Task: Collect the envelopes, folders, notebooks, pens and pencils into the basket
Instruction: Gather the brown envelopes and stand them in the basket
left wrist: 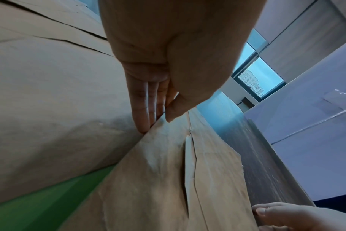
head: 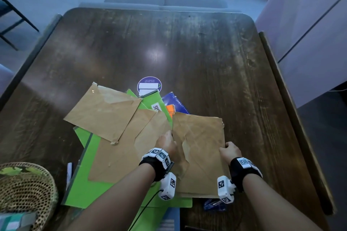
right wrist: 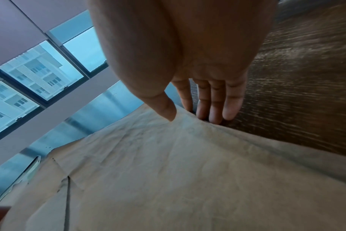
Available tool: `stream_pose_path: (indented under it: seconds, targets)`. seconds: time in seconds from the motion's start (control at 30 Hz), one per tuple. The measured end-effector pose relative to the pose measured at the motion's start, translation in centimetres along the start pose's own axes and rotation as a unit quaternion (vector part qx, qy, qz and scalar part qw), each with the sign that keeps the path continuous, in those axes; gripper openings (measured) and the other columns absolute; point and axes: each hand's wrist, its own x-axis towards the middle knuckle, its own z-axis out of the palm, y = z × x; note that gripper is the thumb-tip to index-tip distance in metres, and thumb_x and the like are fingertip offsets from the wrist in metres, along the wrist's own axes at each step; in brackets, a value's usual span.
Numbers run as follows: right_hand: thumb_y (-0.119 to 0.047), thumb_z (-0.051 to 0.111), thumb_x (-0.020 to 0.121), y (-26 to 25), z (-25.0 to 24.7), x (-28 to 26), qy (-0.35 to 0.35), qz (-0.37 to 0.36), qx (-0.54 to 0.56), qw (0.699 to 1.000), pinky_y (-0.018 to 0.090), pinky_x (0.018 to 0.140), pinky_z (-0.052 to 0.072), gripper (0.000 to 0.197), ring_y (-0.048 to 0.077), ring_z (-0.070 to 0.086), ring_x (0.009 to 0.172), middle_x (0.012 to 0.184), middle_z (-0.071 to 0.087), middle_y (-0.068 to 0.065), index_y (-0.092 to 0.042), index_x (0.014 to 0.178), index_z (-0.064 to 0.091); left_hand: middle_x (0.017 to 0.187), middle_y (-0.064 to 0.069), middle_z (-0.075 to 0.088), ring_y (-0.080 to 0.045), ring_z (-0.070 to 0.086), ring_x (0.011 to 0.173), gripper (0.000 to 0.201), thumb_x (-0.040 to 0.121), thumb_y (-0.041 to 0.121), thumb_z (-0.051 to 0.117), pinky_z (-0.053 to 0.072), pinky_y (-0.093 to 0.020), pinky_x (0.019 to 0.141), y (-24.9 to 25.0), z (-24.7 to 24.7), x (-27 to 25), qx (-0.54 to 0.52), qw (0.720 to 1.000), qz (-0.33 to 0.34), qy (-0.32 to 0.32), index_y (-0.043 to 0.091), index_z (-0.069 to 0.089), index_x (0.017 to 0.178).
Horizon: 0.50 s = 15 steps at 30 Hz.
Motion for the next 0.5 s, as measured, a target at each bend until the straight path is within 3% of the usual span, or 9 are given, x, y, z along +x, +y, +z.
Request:
stream_pose_path:
  seconds: [0.13,0.23,0.4,0.5]
  targets:
    - [-0.023,0.055,0.09,0.3,-0.7,0.7,0.02,0.024,0.021,0.999,0.036,0.094,0.045,0.038,0.035,0.055,0.115,0.131,0.054,0.016,-0.012,0.126,0.054,0.105,-0.016,0.068,-0.036,0.064,0.095,0.023,0.091,0.012,0.047,0.051,-0.037,0.076,1.2,0.5,0.7,-0.004,1.0,0.012,0.002,0.01,0.06,0.11]
    - [-0.024,0.053,0.089,0.4,-1.1,1.0,0.039,0.043,0.012,0.998,0.043,0.104,0.041,0.047,0.039,0.047,0.123,0.136,0.044,0.019,-0.013,0.135,0.049,0.105,-0.016,0.068,-0.036,0.064,0.095,0.025,0.091,0.011,0.047,0.052,-0.038,0.076,2.8,1.0,0.9,-0.001,1.0,0.031,-0.005,0.011,0.063,0.111]
    - [-0.029,0.052,0.091,0.5,-1.5,0.9,0.063,0.052,-0.025,0.996,0.044,0.11,0.031,0.062,0.04,0.032,0.135,0.148,0.031,0.017,-0.018,0.15,0.036,0.106,-0.012,0.068,-0.031,0.065,0.098,0.025,0.089,0.01,0.051,0.054,-0.038,0.083,4.9,2.0,1.3,0.004,0.995,0.086,-0.049,0.011,0.065,0.109]
    - [-0.033,0.052,0.09,0.1,-1.7,0.4,0.059,0.063,-0.034,0.996,0.046,0.111,0.032,0.063,0.038,0.031,0.136,0.149,0.03,0.016,-0.018,0.15,0.036,0.111,-0.011,0.067,-0.028,0.064,0.1,0.026,0.091,0.014,0.053,0.054,-0.037,0.086,4.9,1.8,1.4,0.012,0.994,0.098,-0.055,0.012,0.065,0.113]
